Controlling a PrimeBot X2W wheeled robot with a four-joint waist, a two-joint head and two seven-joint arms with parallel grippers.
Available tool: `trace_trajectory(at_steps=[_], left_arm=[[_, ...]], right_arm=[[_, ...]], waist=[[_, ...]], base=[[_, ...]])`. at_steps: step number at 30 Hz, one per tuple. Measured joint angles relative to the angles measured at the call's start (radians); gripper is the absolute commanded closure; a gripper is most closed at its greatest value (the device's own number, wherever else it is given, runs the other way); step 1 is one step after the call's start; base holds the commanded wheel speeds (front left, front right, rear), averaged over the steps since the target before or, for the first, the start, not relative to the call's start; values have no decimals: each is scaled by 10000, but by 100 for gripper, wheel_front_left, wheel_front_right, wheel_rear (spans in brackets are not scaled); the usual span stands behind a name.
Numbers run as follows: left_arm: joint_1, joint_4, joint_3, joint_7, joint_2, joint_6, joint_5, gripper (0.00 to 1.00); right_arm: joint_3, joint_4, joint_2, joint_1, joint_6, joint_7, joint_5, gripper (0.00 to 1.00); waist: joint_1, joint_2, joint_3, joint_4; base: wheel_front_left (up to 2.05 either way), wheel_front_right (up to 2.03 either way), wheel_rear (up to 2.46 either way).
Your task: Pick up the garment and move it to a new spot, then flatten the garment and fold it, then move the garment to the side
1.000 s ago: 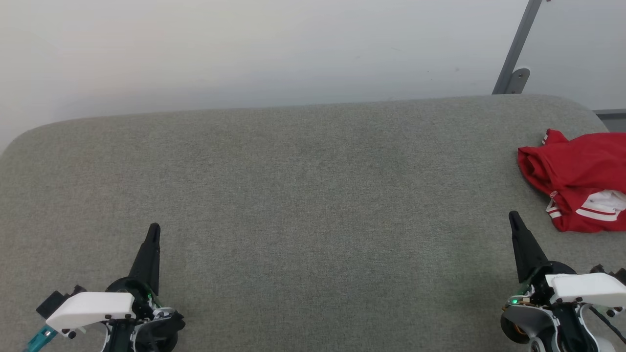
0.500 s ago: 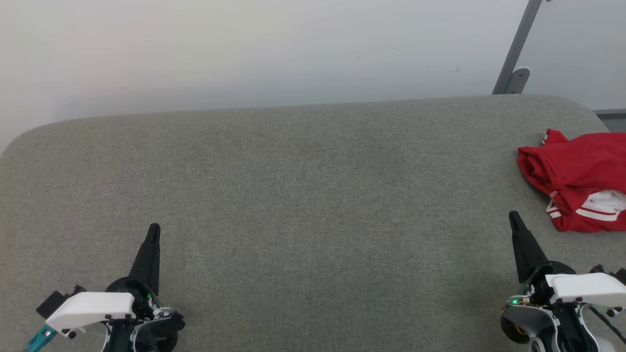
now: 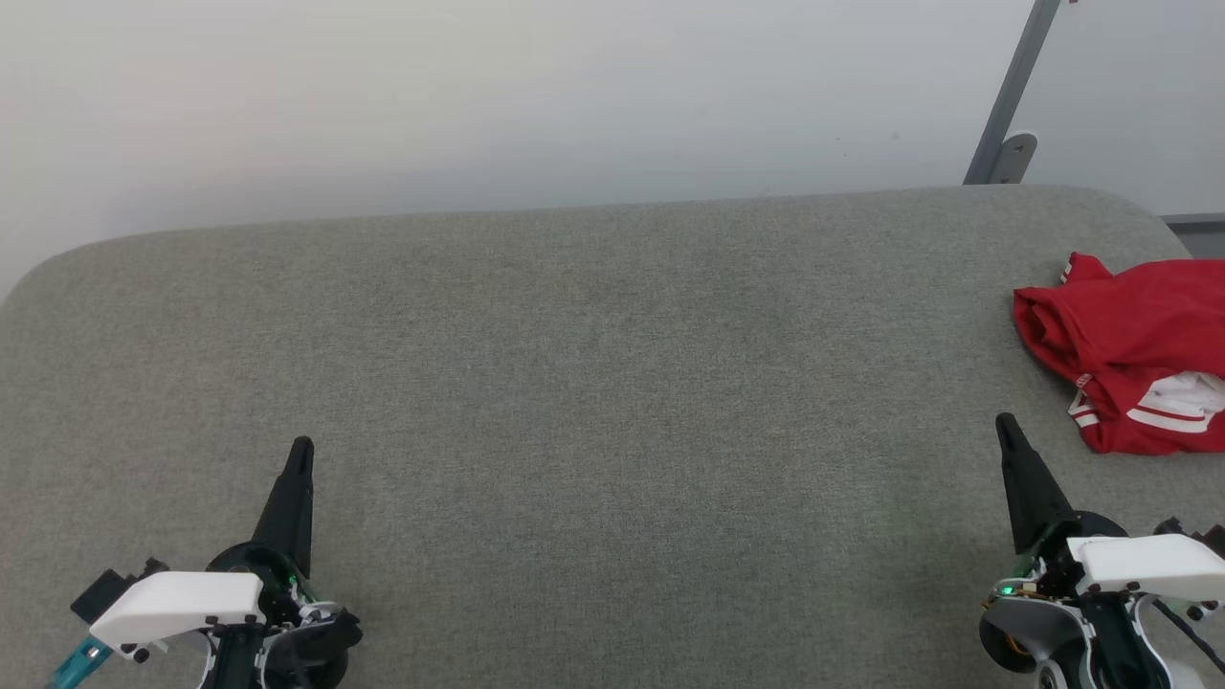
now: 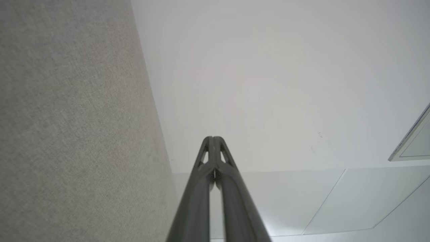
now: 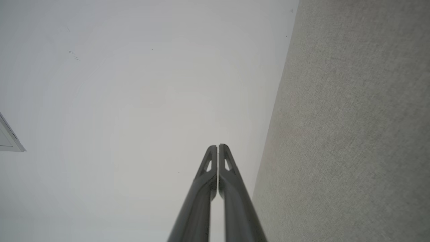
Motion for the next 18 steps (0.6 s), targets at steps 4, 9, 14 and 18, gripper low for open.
trace_trajectory(at_steps=[4,9,14,18], left_arm=[[0,0,0,0,0,0,0,100],[0,0,0,0,2,0,0,100],[0,0,0,0,2,0,0,100],[0,0,0,0,2,0,0,100]], right_arm=[[0,0,0,0,0,0,0,100],[0,0,0,0,0,0,0,100],[0,0,0,0,0,0,0,100],[0,0,0,0,0,0,0,100]], waist=[[0,0,0,0],[0,0,0,0],[0,0,0,0],[0,0,0,0]], base=[[0,0,0],[0,0,0],[0,0,0],[0,0,0]])
